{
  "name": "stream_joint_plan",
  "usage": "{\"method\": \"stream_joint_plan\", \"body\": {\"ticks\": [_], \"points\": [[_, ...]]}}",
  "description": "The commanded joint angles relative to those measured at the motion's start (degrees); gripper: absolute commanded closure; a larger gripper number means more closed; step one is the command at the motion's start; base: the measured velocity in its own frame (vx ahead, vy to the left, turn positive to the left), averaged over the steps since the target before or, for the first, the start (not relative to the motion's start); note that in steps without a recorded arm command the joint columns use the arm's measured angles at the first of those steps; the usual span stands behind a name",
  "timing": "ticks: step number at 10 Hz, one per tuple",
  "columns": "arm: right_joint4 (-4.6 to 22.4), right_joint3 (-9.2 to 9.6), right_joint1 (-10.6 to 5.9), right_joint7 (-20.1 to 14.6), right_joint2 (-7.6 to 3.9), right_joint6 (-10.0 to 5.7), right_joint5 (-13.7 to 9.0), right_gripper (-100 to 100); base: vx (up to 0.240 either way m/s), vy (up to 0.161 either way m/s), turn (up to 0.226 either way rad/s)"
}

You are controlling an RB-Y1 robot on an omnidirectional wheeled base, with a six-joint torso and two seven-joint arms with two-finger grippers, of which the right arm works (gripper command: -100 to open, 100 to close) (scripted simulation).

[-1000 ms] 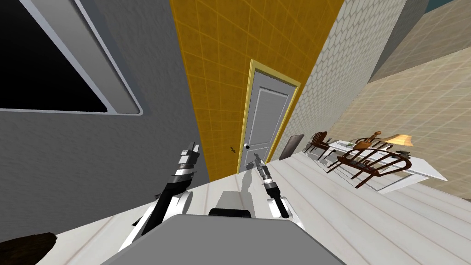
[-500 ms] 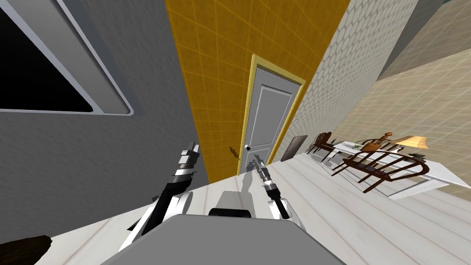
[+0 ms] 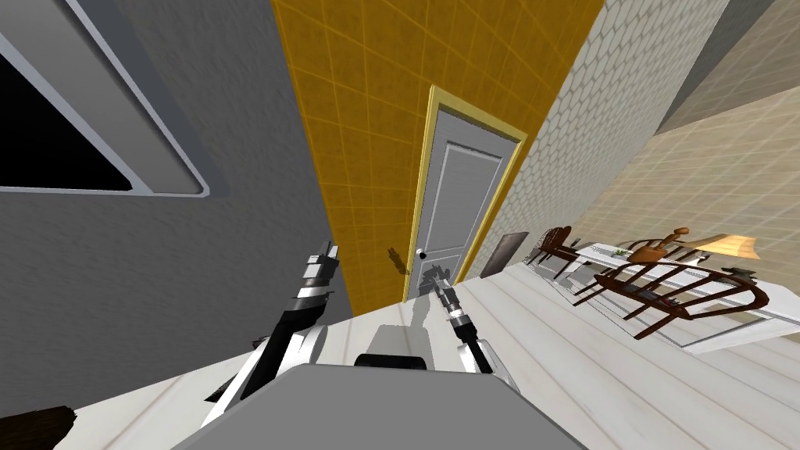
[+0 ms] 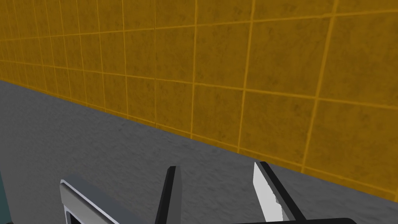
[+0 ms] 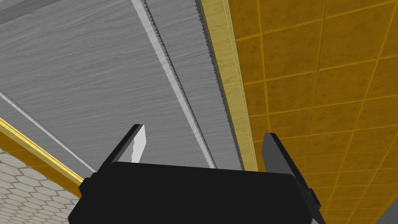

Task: Pull the door open

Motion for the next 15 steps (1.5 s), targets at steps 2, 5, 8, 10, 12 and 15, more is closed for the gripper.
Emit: {"method": "stream_joint_plan", "body": {"ticks": [2,5,8,10,12,15], "points": [[3.79,-0.42,-1.17,2.86,-0.35,-1.20,0.89,-100,0.093,-0.024,0.029],[7.89,-0.91,-2.37,5.68,-0.78,-2.60,1.75,-100,0.093,-0.019,0.027],[11.85,-1.40,-3.53,8.40,-1.20,-3.96,2.59,-100,0.095,-0.025,0.027],[14.18,-1.68,-4.21,10.01,-1.44,-4.77,3.08,-100,0.081,-0.020,0.023],[16.52,-1.96,-4.90,11.61,-1.67,-5.57,3.57,-100,0.079,-0.021,0.023],[19.47,-2.32,-5.76,13.64,-1.96,-6.58,4.19,-100,0.079,-0.020,0.020]]}}
